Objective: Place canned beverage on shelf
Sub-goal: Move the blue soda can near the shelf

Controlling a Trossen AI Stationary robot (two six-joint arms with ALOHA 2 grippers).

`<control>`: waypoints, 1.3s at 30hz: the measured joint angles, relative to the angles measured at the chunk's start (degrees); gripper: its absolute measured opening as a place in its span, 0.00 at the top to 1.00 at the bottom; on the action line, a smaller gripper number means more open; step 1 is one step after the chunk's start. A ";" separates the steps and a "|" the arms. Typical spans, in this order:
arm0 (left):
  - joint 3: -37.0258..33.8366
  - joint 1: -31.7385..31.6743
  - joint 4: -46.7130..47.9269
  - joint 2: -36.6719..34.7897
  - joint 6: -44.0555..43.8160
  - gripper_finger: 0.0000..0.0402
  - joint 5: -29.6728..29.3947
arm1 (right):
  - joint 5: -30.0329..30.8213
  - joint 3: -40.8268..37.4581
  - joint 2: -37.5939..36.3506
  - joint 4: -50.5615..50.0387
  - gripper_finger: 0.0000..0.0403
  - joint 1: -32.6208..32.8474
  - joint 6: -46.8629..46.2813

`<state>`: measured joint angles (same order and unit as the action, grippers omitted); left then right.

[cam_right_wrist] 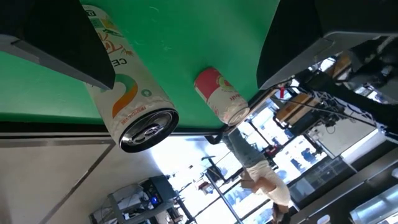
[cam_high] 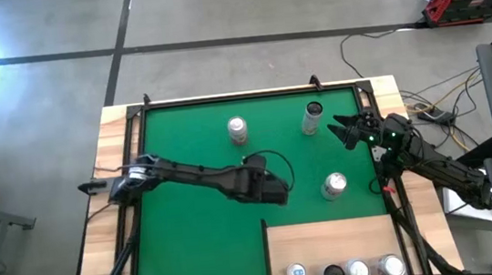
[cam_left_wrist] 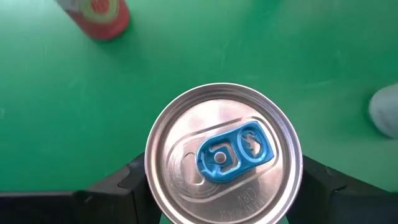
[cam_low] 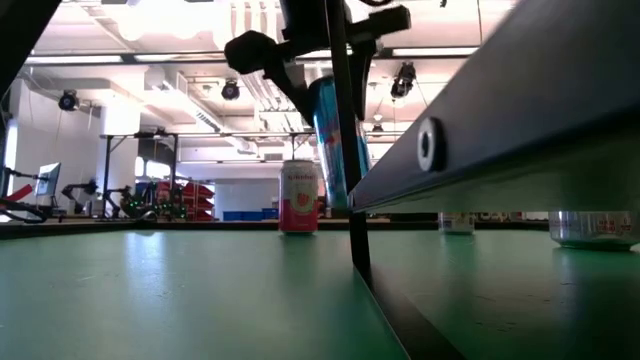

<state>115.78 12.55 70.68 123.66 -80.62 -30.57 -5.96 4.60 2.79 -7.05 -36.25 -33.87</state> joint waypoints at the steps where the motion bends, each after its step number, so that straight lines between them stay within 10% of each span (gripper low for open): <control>1: 0.56 0.37 0.37 0.71 -0.93 0.43 0.07 | 0.00 0.00 0.00 0.00 0.05 0.00 0.02; 10: 19.35 3.27 13.26 12.74 -7.92 0.43 2.94 | -0.02 0.00 0.00 0.00 0.05 -0.01 0.00; 39: 13.32 4.73 12.99 11.10 -8.37 0.43 2.63 | -0.01 0.00 0.00 -0.09 0.05 0.00 0.00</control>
<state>129.10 17.28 83.67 134.76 -88.99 -27.94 -5.96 4.60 2.79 -7.14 -36.25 -33.87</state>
